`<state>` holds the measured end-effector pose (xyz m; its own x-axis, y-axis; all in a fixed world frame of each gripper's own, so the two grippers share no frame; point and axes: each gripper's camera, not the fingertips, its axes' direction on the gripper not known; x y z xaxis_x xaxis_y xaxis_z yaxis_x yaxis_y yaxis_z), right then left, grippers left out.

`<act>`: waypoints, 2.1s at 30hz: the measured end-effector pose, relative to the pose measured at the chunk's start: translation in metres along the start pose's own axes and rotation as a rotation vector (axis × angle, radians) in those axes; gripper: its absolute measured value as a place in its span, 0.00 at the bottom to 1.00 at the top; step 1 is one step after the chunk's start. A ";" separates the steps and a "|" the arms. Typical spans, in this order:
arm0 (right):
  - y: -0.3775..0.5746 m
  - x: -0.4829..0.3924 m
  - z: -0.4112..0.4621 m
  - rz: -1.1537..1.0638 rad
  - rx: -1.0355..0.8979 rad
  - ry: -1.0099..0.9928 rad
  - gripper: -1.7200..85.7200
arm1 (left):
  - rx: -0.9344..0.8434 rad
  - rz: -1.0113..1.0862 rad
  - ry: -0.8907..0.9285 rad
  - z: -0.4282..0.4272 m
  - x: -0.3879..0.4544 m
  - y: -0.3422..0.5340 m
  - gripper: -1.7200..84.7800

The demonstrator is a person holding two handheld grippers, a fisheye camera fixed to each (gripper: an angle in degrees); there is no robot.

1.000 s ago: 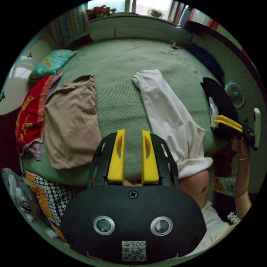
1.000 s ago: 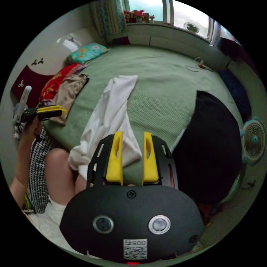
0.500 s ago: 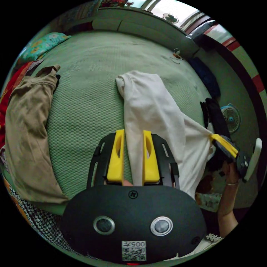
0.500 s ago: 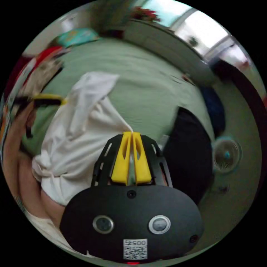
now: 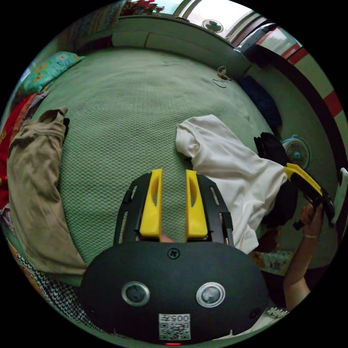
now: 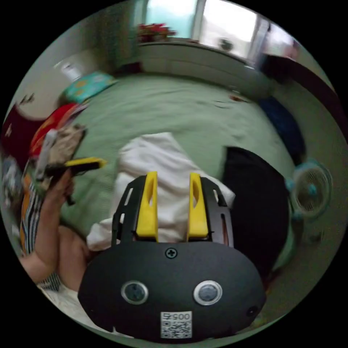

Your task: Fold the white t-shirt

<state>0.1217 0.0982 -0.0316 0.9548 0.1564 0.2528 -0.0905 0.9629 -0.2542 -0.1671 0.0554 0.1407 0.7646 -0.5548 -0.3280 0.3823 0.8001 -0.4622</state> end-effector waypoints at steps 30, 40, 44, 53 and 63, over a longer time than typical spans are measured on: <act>-0.234 -0.017 0.063 0.176 0.043 0.278 0.12 | 0.046 -0.072 0.060 0.006 -0.090 -0.067 0.12; -0.223 -0.098 0.174 -0.180 -0.142 0.296 0.11 | 0.007 -0.010 0.061 0.016 -0.077 -0.075 0.12; -0.233 -0.076 0.213 -0.164 -0.233 0.304 0.03 | 0.000 -0.004 0.059 0.018 -0.078 -0.078 0.12; -0.280 -0.065 0.085 -0.094 0.075 -0.132 0.00 | 0.007 -0.023 0.094 0.017 -0.080 -0.075 0.12; -0.353 -0.042 0.080 0.127 0.053 -0.485 0.08 | 0.013 -0.055 0.057 0.009 -0.073 -0.059 0.15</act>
<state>0.0905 -0.2306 0.1216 0.6952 0.3452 0.6305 -0.2238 0.9375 -0.2666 -0.2412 0.0503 0.1992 0.7119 -0.6095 -0.3488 0.4300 0.7710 -0.4697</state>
